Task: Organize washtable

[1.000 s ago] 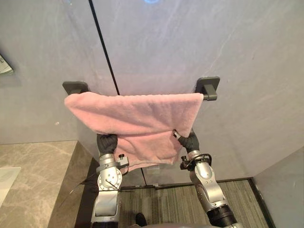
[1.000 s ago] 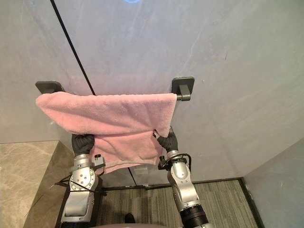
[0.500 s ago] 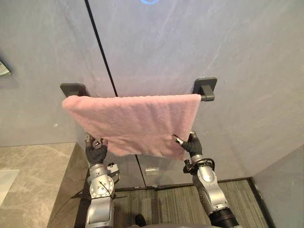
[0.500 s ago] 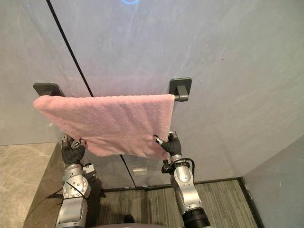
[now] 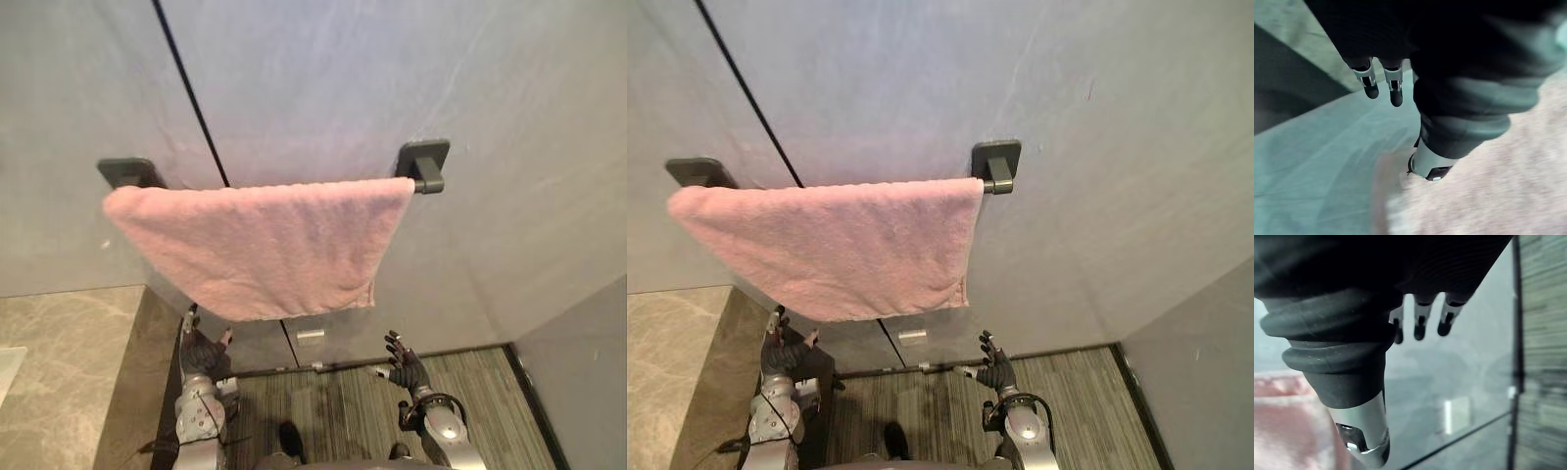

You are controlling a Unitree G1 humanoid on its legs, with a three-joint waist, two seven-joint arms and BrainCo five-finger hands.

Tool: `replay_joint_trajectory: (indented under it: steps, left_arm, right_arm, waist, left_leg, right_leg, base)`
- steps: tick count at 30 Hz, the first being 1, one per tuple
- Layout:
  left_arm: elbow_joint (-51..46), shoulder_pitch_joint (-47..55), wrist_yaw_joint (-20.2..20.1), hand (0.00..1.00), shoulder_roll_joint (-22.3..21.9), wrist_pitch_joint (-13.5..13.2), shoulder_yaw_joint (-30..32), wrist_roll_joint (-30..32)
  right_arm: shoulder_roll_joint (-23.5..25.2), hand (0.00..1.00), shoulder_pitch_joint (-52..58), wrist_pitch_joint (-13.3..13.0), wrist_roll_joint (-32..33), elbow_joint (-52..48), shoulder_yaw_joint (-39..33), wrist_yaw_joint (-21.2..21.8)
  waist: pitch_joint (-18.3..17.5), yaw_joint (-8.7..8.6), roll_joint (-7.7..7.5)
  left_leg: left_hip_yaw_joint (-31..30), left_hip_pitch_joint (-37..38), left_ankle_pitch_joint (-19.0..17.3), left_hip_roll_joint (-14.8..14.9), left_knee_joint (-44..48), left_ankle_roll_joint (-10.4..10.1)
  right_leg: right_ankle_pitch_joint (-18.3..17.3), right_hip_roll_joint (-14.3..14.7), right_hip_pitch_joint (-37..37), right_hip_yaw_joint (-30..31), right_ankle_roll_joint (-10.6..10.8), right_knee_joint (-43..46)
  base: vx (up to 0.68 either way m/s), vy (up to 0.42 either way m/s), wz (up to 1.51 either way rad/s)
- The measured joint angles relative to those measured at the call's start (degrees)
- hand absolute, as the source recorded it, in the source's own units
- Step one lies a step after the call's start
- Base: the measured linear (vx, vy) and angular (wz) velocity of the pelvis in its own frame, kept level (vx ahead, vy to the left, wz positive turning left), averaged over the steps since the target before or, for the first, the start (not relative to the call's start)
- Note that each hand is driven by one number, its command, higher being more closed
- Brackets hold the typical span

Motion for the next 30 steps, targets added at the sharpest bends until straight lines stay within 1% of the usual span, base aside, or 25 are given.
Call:
replay_joint_trajectory:
  steps: [2, 3, 4, 5, 7, 8, 9, 10, 11, 12, 13, 14, 15, 17, 18, 20, 21, 23, 24, 25, 27, 28, 30]
  left_arm:
    - [4.51, 0.95, -1.59, 0.0, 0.0, 0.46, 0.22, -0.35]
    - [7.43, 1.74, -3.61, 0.0, 0.01, 1.06, -0.07, -2.91]
    - [8.82, 2.24, -4.67, 0.0, 0.02, 1.31, -0.38, -4.01]
    - [11.61, 4.07, -7.83, 0.0, 0.33, 2.03, -1.68, -7.56]
    - [12.66, 6.67, -11.14, 0.0, 1.68, 2.89, -5.12, -11.0]
    - [12.63, 8.91, -13.98, 0.0, 4.25, 3.55, -10.02, -14.26]
    - [12.53, 10.72, -16.93, 0.0, 8.6, 3.7, -17.18, -17.38]
    - [12.33, 11.23, -18.57, 0.0, 11.64, 3.76, -21.63, -19.64]
    - [9.54, 11.38, -21.47, 0.0, 19.15, 3.57, -30.87, -23.84]
    - [7.11, 11.35, -23.03, 0.0, 22.79, 4.02, -34.64, -27.76]
    - [1.34, 11.37, -26.47, 0.0, 30.9, 4.56, -41.86, -36.42]
    - [-0.92, 11.37, -27.39, 0.0, 33.67, 5.01, -43.97, -40.34]
    - [-5.68, 11.42, -28.5, 0.0, 39.0, 5.8, -47.06, -44.96]
    - [-13.09, 11.54, -29.01, 0.0, 45.86, 6.24, -48.69, -49.24]
    - [-17.6, 11.57, -28.99, 0.0, 48.84, 6.07, -48.05, -49.62]
    - [-21.99, 11.58, -29.02, 0.0, 50.65, 5.6, -46.63, -49.59]
    - [-23.55, 11.6, -29.08, 0.0, 51.0, 5.37, -45.53, -49.58]
    - [-27.13, 12.13, -30.23, 0.0, 51.66, 5.2, -44.44, -49.5]
    - [-29.34, 12.95, -31.36, 0.0, 51.83, 5.2, -44.03, -49.28]
    - [-30.49, 13.55, -32.03, 0.0, 51.86, 5.21, -43.66, -49.18]
    - [-34.08, 15.41, -34.35, 0.0, 51.87, 5.19, -42.08, -48.72]
    - [-34.52, 15.51, -34.87, 0.0, 51.68, 5.19, -41.72, -48.22]
    - [-35.59, 15.39, -35.23, 0.0, 49.74, 5.18, -39.7, -46.18]
  right_arm:
    - [-0.02, 0.0, 1.71, 1.02, -1.07, -0.5, 0.5, 0.23]
    - [-0.2, 0.0, 3.43, 2.05, -2.22, -1.84, 1.58, 1.11]
    - [-0.85, 0.0, 4.61, 2.5, -2.83, -3.21, 2.48, 1.61]
    - [-2.4, 0.0, 7.64, 3.2, -3.18, -8.08, 5.38, 3.27]
    - [-4.66, 0.0, 10.52, 3.56, -3.13, -14.42, 8.0, 5.27]
    - [-6.89, 0.0, 12.54, 4.14, -2.91, -19.56, 10.02, 7.37]
    - [-9.55, 0.0, 13.06, 4.66, -2.15, -23.84, 12.54, 9.38]
    - [-11.26, 0.0, 12.76, 4.69, -0.7, -25.28, 14.18, 10.54]
    - [-15.56, 0.0, 11.27, 4.73, 2.21, -27.24, 17.75, 12.65]
    - [-17.81, 0.0, 10.15, 4.73, 5.03, -27.61, 19.53, 13.77]
    - [-23.68, 0.0, 6.97, 4.72, 11.89, -27.65, 24.01, 15.74]
    - [-25.89, 0.0, 6.06, 4.71, 15.42, -27.67, 25.36, 16.17]
    - [-29.94, 0.0, 4.85, 4.68, 20.13, -27.98, 27.14, 16.24]
    - [-35.56, 0.0, 3.63, 4.67, 26.52, -30.2, 27.87, 16.41]
    - [-38.33, 0.0, 2.94, 4.63, 28.96, -32.28, 27.49, 17.24]
    - [-40.23, 0.0, 1.73, 4.29, 30.31, -34.81, 26.75, 18.12]
    - [-40.44, 0.0, 1.29, 3.87, 31.03, -35.79, 26.1, 18.53]
    - [-40.89, 0.0, 1.04, 2.31, 31.23, -37.35, 25.47, 19.34]
    - [-41.63, 0.0, 1.16, 2.25, 31.16, -38.22, 25.66, 20.37]
    - [-41.85, 0.0, 1.21, 2.24, 31.15, -38.68, 25.63, 20.95]
    - [-41.74, 0.0, 2.97, 2.36, 31.07, -38.91, 26.33, 22.96]
    - [-41.52, 0.0, 3.28, 2.57, 30.97, -38.91, 26.47, 23.51]
    - [-39.43, 0.0, 3.31, 3.11, 30.49, -38.88, 26.45, 24.51]
  waist:
    - [0.18, 0.04, 0.31]
    - [0.27, -0.08, 0.41]
    - [0.27, -0.09, 0.41]
    - [0.27, -0.1, 0.41]
    - [0.27, -0.2, 0.4]
    - [0.22, -0.26, 0.32]
    - [0.13, -0.43, 0.17]
    - [0.09, -0.43, 0.09]
    - [0.06, -0.81, -0.05]
    - [-0.05, -1.03, -0.23]
    - [-0.09, -1.89, -0.47]
    - [-0.08, -1.97, -0.51]
    - [-0.04, -2.05, -0.63]
    - [0.02, -2.01, -0.78]
    - [0.04, -1.86, -0.9]
    - [0.21, -1.73, -1.08]
    - [0.25, -1.74, -1.11]
    - [0.75, -1.55, -1.4]
    - [0.93, -1.28, -1.29]
    - [0.98, -1.3, -1.24]
    - [1.02, -1.1, -1.28]
    - [1.05, -1.03, -1.29]
    - [1.15, -0.38, -1.55]
  left_leg:
    - [0.55, -1.05, -0.02, 0.2, 0.0, 0.01]
    - [0.95, -1.19, -0.12, 0.26, 0.01, -0.13]
    - [1.4, -1.13, -0.28, 0.28, 0.02, -0.35]
    - [1.93, -0.8, -0.67, 0.4, 0.08, -0.67]
    - [2.3, -0.61, -0.89, 0.6, 0.38, -0.98]
    - [2.56, -0.31, -0.95, 0.8, 0.41, -1.15]
    - [2.64, 0.35, -1.36, 0.97, 0.42, -1.59]
    - [2.68, 0.77, -1.55, 1.04, 0.42, -1.72]
    - [2.47, 1.57, -1.89, 1.09, 0.43, -2.02]
    - [2.43, 1.92, -2.0, 1.09, 0.43, -2.13]
    - [2.91, 3.28, -2.21, 1.06, 0.45, -2.09]
    - [3.12, 3.76, -2.4, 1.05, 0.45, -2.12]
    - [3.39, 4.77, -2.73, 1.02, 0.46, -2.13]
    - [3.66, 5.78, -3.09, 1.0, 0.46, -2.07]
    - [4.11, 6.63, -3.37, 1.01, 0.46, -2.2]
    - [5.04, 8.69, -3.98, 1.02, 0.48, -2.63]
    - [5.39, 9.85, -4.29, 1.07, 0.64, -2.75]
    - [6.44, 11.82, -6.64, 1.71, 3.93, -2.99]
    - [6.8, 13.29, -8.07, 2.2, 5.75, -3.19]
    - [6.83, 13.98, -8.73, 2.37, 6.48, -3.35]
    - [7.26, 17.17, -10.18, 2.29, 6.93, -3.92]
    - [7.27, 17.72, -10.33, 2.22, 6.69, -3.85]
    - [7.29, 19.3, -10.32, 1.13, 4.97, -3.84]
  right_leg:
    - [0.02, -0.03, -1.33, 0.02, -0.02, 0.08]
    - [0.02, -0.07, -1.43, 0.03, -0.02, 0.11]
    - [0.02, -0.09, -1.44, 0.06, -0.02, 0.11]
    - [-0.01, -0.11, -1.32, 0.16, 0.01, 0.13]
    - [0.03, 0.0, -1.19, 0.25, -0.02, 0.13]
    - [0.17, 0.16, -1.07, 0.43, 0.26, 0.14]
    - [-0.01, 0.37, -0.72, 0.82, 0.37, 0.13]
    - [-0.19, 0.47, -0.5, 1.11, 0.54, 0.12]
    - [-0.63, 0.65, -0.04, 1.37, 0.79, 0.11]
    - [-0.81, 0.97, 0.24, 1.55, 0.87, 0.16]
    - [-0.89, 1.08, 1.22, 1.86, 0.94, 0.03]
    - [-0.89, 1.08, 1.54, 2.07, 0.94, 0.02]
    - [-0.89, 1.1, 2.19, 2.64, 0.94, 0.0]
    - [-0.89, 1.13, 3.02, 3.26, 0.94, -0.01]
    - [-0.89, 1.17, 3.39, 3.49, 0.94, 0.0]
    - [-0.9, 1.33, 4.86, 4.5, 0.95, 0.0]
    - [-0.9, 1.41, 5.78, 4.88, 0.96, 0.02]
    - [-0.9, 1.39, 8.22, 6.02, 0.96, 0.09]
    - [-0.9, 1.41, 10.06, 6.61, 0.96, 0.14]
    - [-0.92, 1.4, 11.01, 6.64, 0.98, 0.15]
    - [-1.78, 0.98, 14.04, 6.86, 2.13, 0.21]
    - [-2.08, 0.78, 14.59, 6.93, 2.25, 0.22]
    - [-3.53, 0.05, 15.52, 7.13, 2.72, 0.87]
  base:
    - [0.05, -0.002, -0.18]
    - [0.09, -0.005, -0.11]
    - [0.11, -0.005, -0.13]
    - [0.13, -0.01, -0.13]
    - [0.14, -0.021, -0.11]
    - [0.13, -0.033, -0.15]
    - [0.12, -0.035, -0.18]
    - [0.13, -0.04, -0.14]
    - [0.09, -0.029, -0.08]
    - [0.12, -0.056, -0.14]
    - [0.08, -0.039, -0.17]
    - [0.1, -0.035, -0.25]
    - [0.06, 0.002, -0.21]
    - [0.05, 0.002, -0.18]
    - [0.02, 0.001, -0.16]
    - [0.0, 0.008, -0.25]
    - [0.01, 0.011, -0.24]
    - [0.0, 0.017, -0.29]
    - [0.0, 0.019, -0.28]
    - [-0.01, 0.016, -0.19]
    - [-0.03, 0.013, -0.13]
    - [-0.08, -0.007, -0.07]
    - [-0.12, -0.005, -0.08]
